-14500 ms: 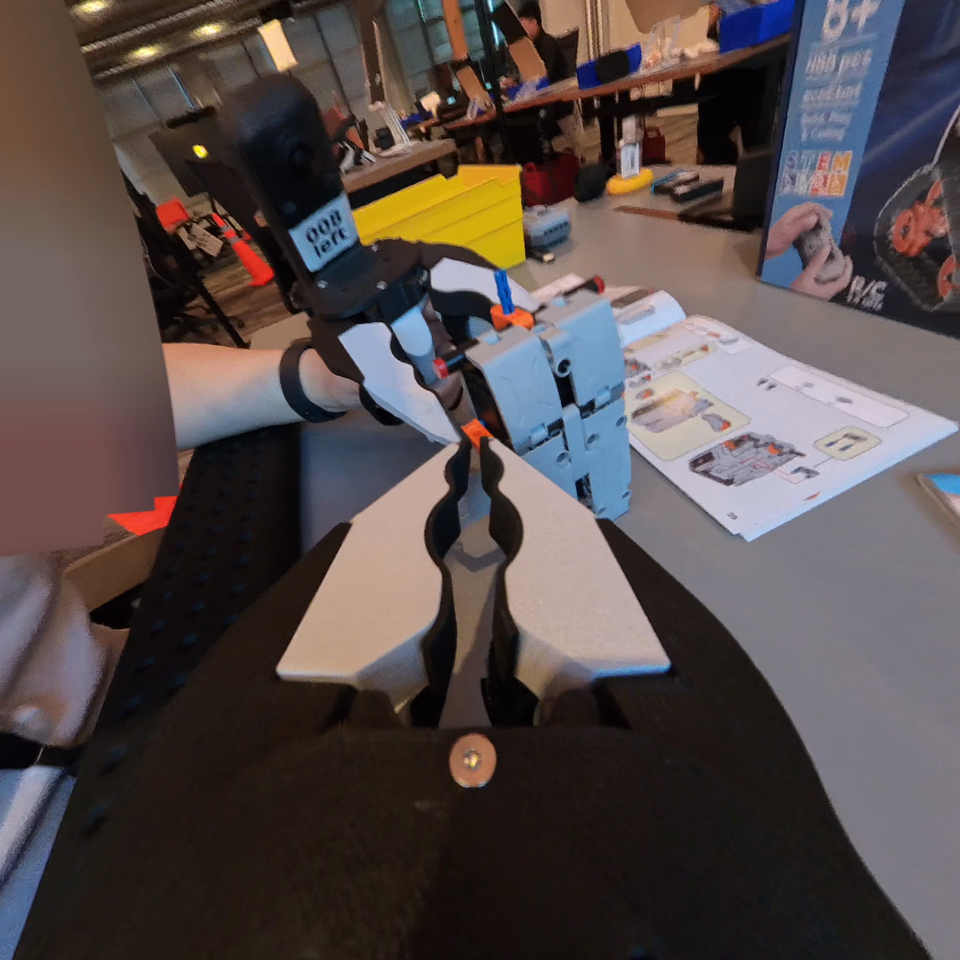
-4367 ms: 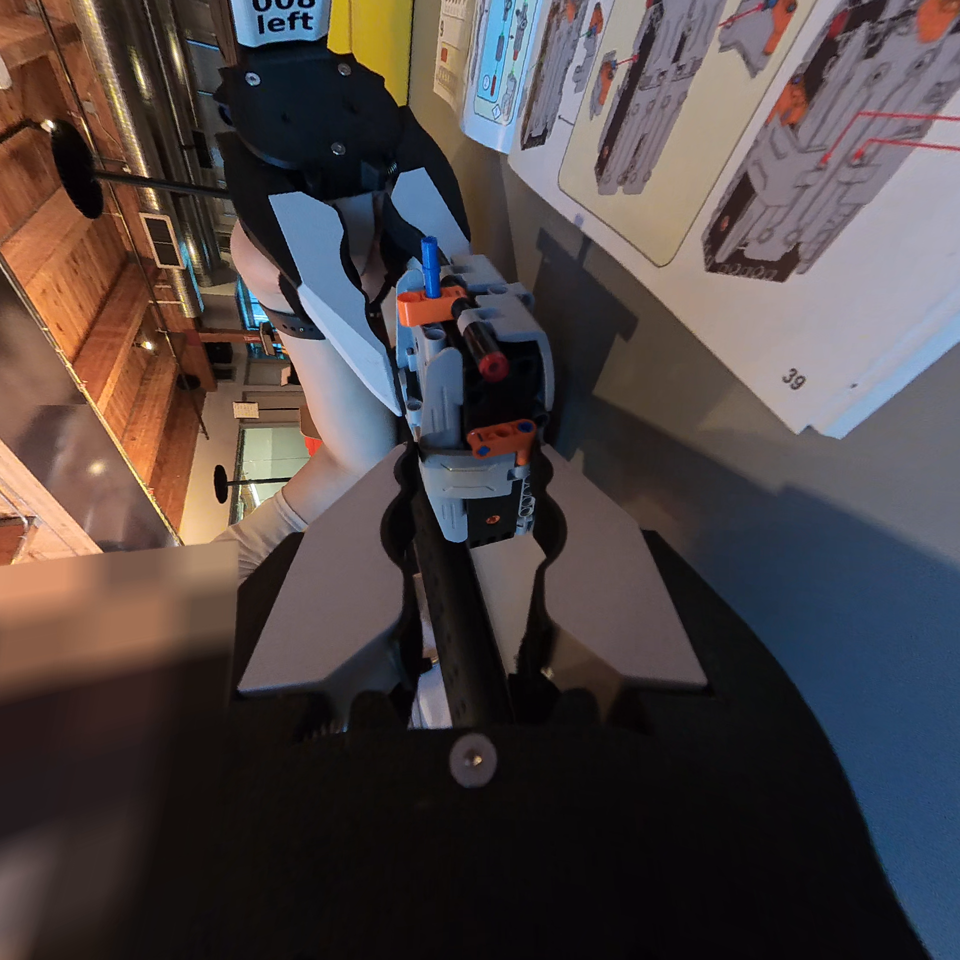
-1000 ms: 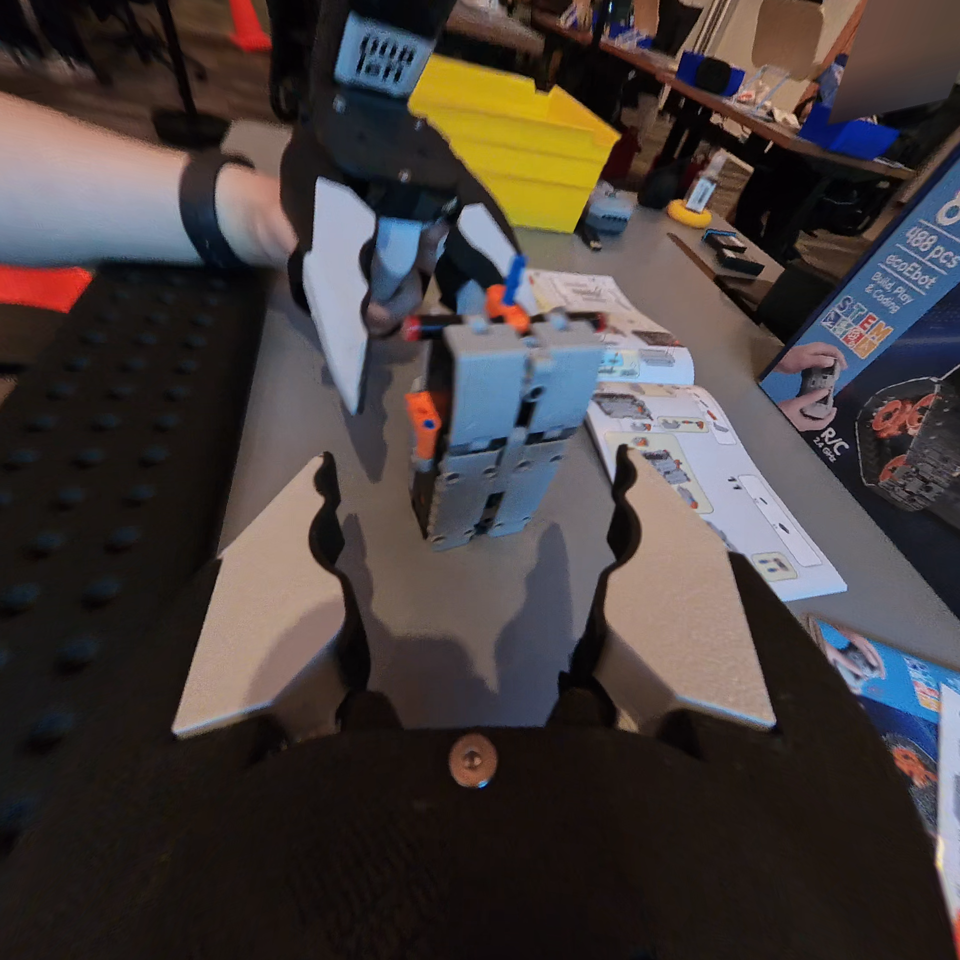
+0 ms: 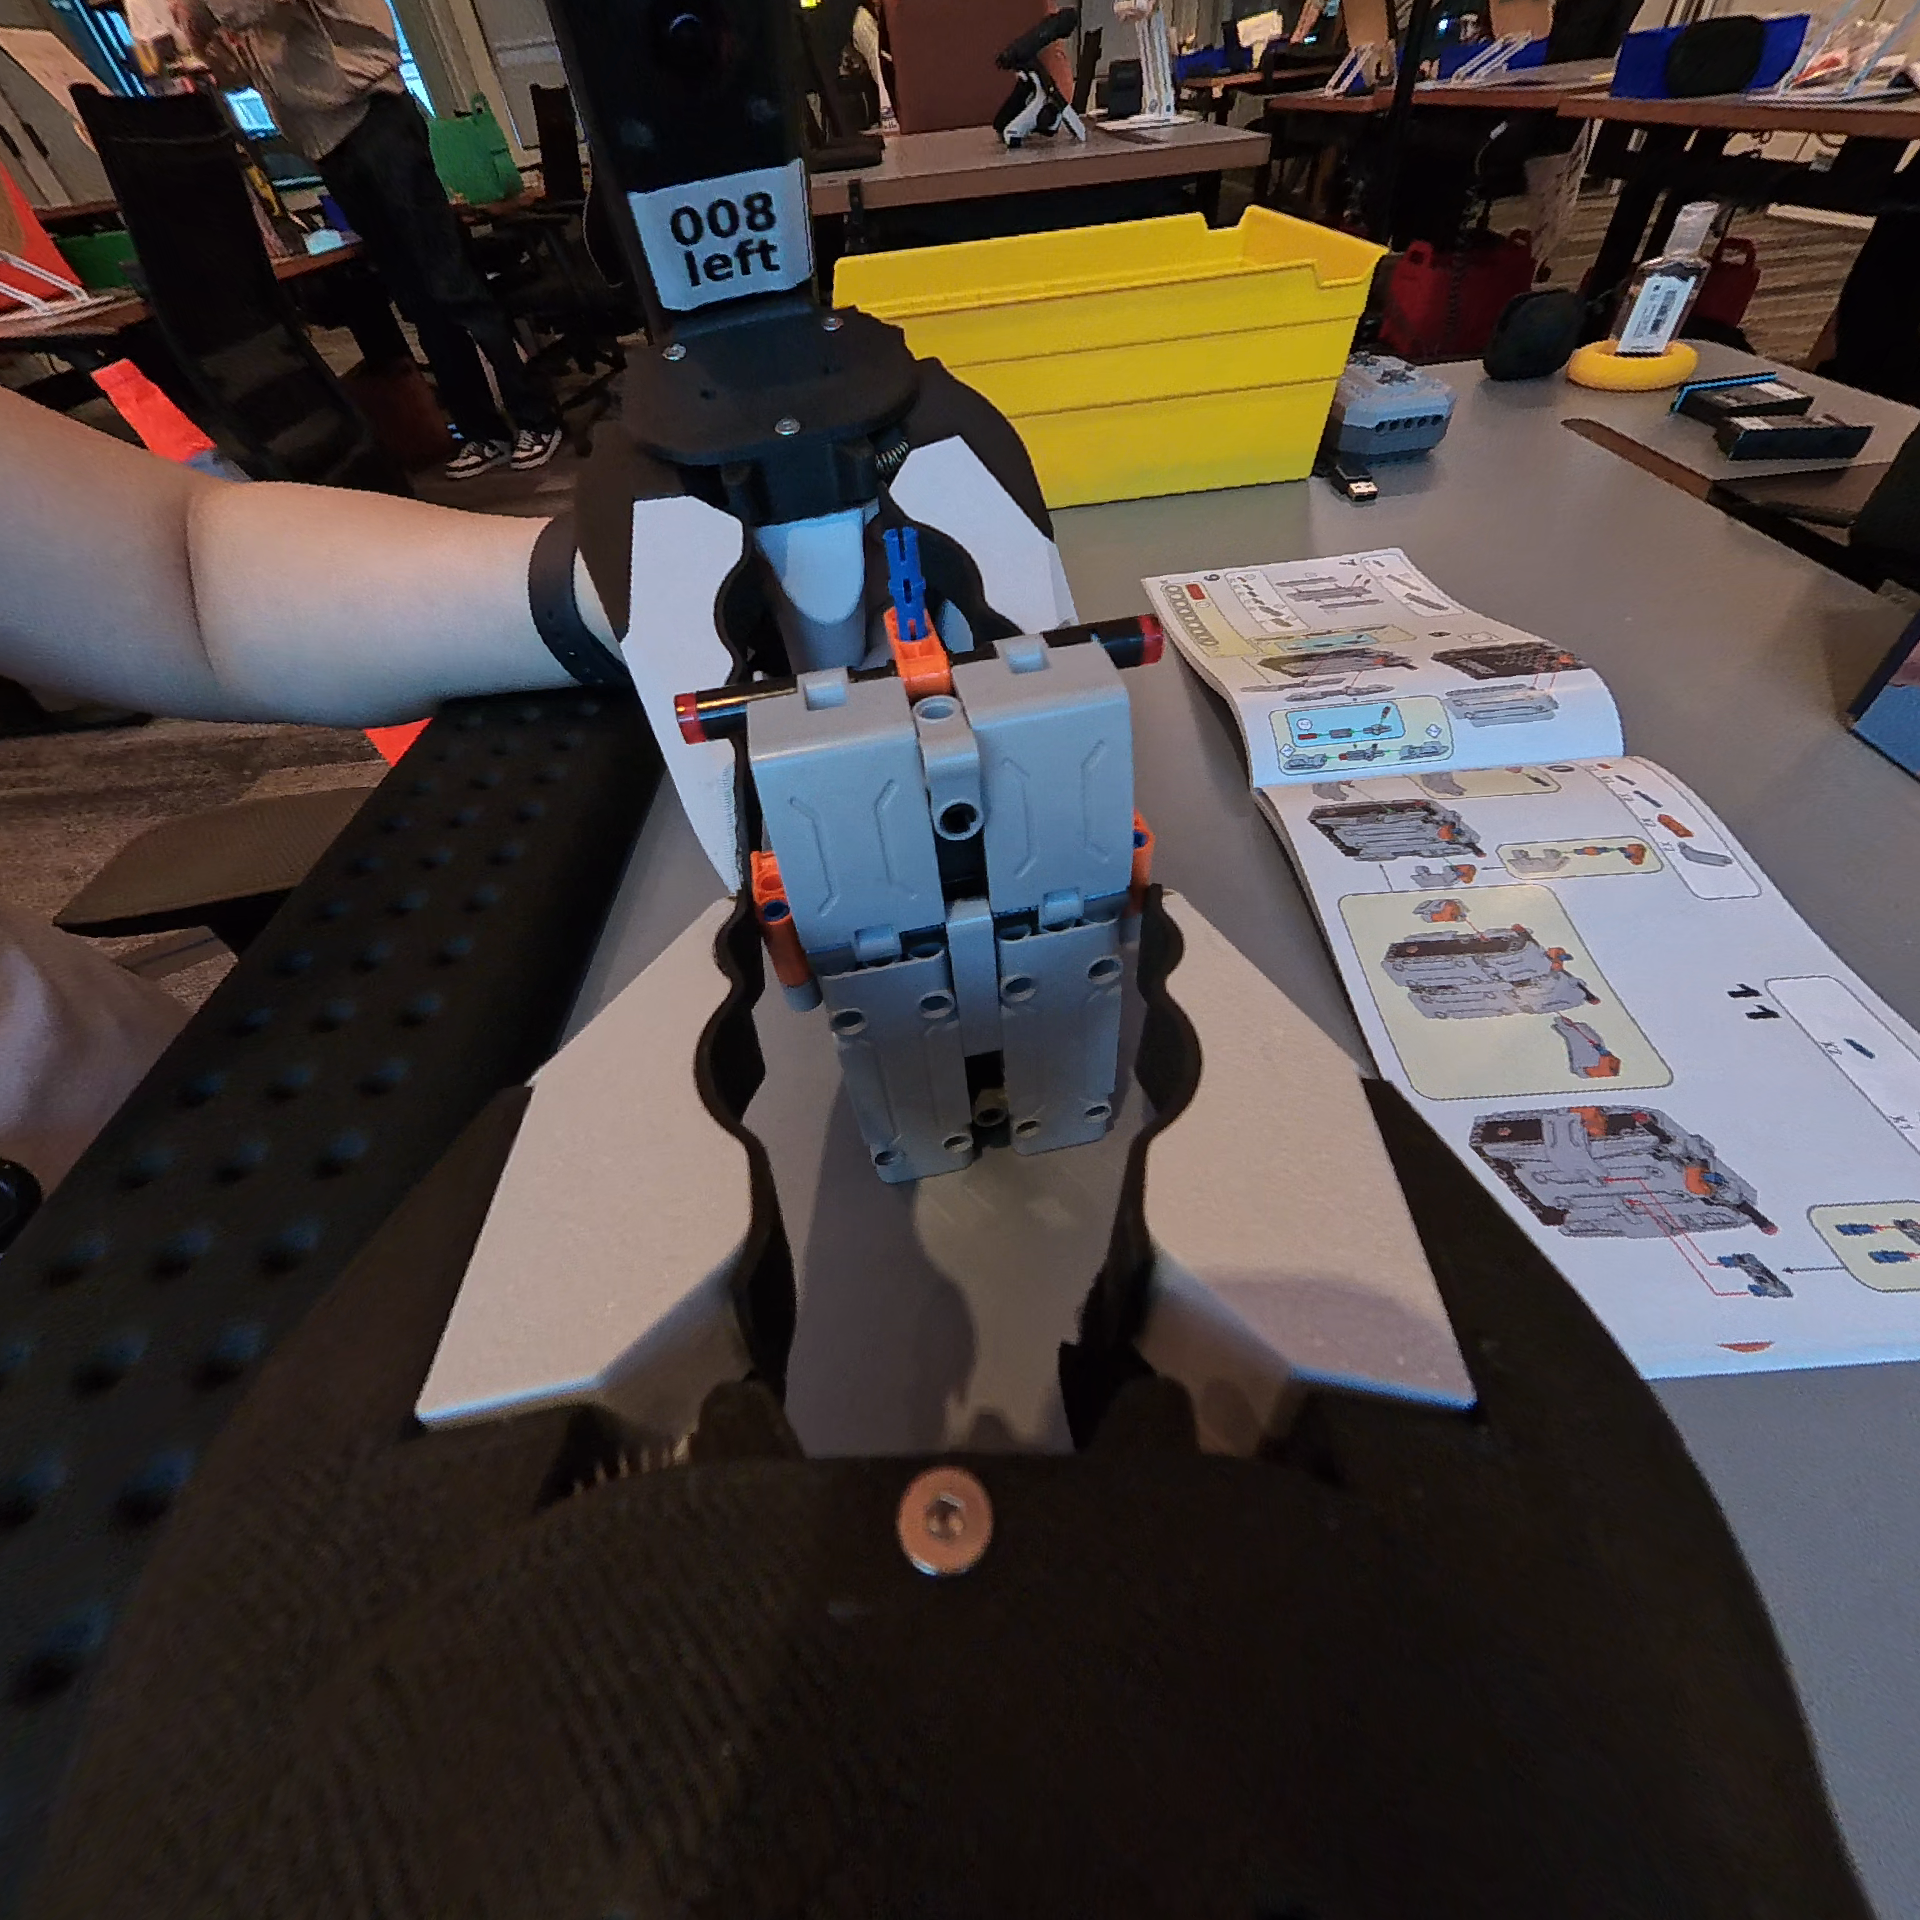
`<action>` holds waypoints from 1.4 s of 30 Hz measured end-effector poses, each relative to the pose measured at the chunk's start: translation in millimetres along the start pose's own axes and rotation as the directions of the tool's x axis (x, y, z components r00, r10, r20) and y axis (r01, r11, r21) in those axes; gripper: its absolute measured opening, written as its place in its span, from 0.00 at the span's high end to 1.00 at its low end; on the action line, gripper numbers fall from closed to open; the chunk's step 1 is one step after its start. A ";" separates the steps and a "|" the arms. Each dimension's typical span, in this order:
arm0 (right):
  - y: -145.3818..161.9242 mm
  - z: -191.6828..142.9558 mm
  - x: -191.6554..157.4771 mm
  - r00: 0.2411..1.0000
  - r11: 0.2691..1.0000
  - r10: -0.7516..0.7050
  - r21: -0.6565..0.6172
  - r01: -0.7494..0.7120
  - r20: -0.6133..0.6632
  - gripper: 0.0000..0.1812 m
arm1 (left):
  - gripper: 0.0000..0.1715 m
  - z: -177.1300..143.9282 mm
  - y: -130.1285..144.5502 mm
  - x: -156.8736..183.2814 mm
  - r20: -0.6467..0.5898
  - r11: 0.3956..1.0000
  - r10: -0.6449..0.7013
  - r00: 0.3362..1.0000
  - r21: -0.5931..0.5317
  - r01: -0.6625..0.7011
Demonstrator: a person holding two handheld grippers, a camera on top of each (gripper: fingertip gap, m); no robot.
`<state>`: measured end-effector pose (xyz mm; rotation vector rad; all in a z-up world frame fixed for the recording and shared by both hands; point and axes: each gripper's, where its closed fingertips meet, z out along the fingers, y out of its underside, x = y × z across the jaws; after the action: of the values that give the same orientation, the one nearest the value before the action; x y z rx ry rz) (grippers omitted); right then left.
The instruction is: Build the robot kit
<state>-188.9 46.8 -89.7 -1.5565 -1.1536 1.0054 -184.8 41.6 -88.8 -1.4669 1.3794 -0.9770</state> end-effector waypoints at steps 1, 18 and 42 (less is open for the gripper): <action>0.0 -0.2 -0.2 1.000 1.000 0.003 0.000 -0.003 -0.002 0.60 | 0.60 0.0 0.0 0.1 0.000 1.000 0.000 1.000 0.002 0.000; -4.0 -1.0 1.7 0.986 0.985 0.167 0.027 -0.168 0.030 0.60 | 0.60 -0.6 -3.7 -2.7 -0.064 0.987 -0.157 0.986 0.010 0.158; -2.1 24.8 -8.0 0.999 0.999 0.034 0.001 -0.034 -0.013 0.61 | 0.60 -28.0 9.8 -1.7 -0.068 0.998 0.003 0.998 -0.057 -0.007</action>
<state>-214.7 44.2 -92.9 -1.5848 -1.1208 1.0167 -214.5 41.0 -89.4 -1.4842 1.4698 -0.9993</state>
